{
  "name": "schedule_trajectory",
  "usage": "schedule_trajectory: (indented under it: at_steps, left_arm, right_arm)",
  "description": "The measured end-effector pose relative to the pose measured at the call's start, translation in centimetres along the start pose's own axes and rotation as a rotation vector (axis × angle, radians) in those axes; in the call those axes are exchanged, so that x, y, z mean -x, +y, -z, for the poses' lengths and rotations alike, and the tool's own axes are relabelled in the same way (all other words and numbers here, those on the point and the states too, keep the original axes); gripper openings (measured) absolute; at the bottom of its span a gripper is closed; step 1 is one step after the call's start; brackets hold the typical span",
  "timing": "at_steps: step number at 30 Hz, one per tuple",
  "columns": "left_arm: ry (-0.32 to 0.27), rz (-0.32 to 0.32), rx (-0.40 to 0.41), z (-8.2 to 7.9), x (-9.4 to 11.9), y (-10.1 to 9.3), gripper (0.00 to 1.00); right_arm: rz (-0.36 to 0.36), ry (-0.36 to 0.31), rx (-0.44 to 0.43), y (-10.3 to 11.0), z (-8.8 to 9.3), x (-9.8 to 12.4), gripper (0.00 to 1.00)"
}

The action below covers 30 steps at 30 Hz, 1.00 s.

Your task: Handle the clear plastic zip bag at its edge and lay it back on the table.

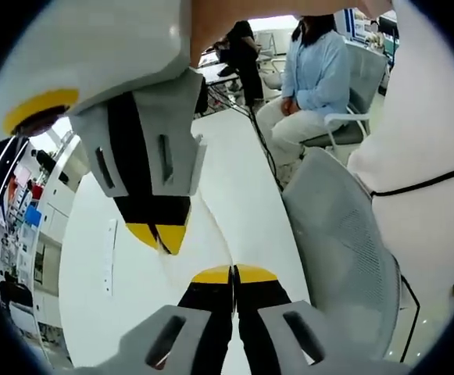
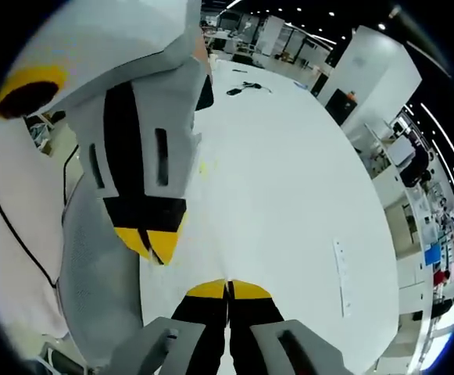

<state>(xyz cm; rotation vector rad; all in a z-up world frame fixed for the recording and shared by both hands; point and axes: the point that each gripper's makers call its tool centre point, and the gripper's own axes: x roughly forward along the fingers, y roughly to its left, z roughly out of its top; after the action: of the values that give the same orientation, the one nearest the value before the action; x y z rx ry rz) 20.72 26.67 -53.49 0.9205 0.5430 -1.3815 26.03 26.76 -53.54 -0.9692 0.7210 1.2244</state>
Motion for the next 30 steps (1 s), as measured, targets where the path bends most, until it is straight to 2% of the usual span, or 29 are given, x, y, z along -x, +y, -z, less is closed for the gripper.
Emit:
schedule_trajectory:
  at_steps: [23, 26, 30]
  left_arm:
    - [-0.019, 0.082, -0.036, -0.7, -0.3, -2.9, 0.00]
    - [-0.016, 0.071, -0.035, -0.5, -0.3, -2.4, 0.00]
    - [-0.003, 0.021, -0.018, -0.1, -0.3, -1.3, 0.00]
  right_arm:
    - [0.070, -0.018, -0.062, -1.7, 0.5, 0.4, 0.00]
    - [0.079, -0.019, -0.064, -1.8, 0.5, 0.4, 0.00]
    - [0.061, -0.019, -0.053, -1.4, 0.5, 0.2, 0.00]
